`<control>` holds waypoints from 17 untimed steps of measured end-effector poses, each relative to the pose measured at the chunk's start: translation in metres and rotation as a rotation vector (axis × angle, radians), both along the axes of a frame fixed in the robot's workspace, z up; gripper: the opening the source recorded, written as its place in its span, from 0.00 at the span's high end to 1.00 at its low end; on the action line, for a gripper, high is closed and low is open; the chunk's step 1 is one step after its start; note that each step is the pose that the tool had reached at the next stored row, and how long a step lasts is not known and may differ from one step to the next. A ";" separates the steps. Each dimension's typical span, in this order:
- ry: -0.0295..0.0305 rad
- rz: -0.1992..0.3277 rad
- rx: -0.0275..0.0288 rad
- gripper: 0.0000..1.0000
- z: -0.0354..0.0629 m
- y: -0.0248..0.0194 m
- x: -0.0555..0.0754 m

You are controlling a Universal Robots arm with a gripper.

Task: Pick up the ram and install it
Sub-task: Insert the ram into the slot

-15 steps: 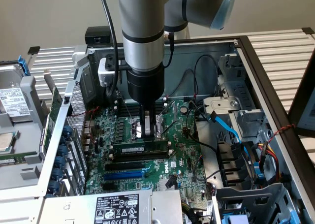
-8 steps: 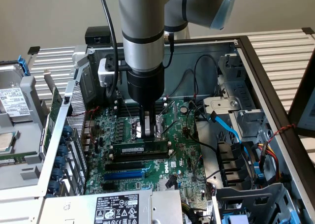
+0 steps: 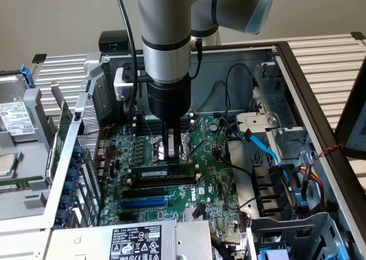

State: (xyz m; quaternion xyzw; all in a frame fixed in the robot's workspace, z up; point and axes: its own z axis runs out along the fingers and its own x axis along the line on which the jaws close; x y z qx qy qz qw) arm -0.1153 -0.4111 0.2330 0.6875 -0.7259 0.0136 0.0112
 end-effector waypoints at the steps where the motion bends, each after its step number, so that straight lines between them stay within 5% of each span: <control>1: -0.0005 0.000 0.0001 0.88 0.0001 -0.0001 0.000; 17: -0.0139 0.000 -0.0001 0.88 -0.0004 -0.0008 -0.002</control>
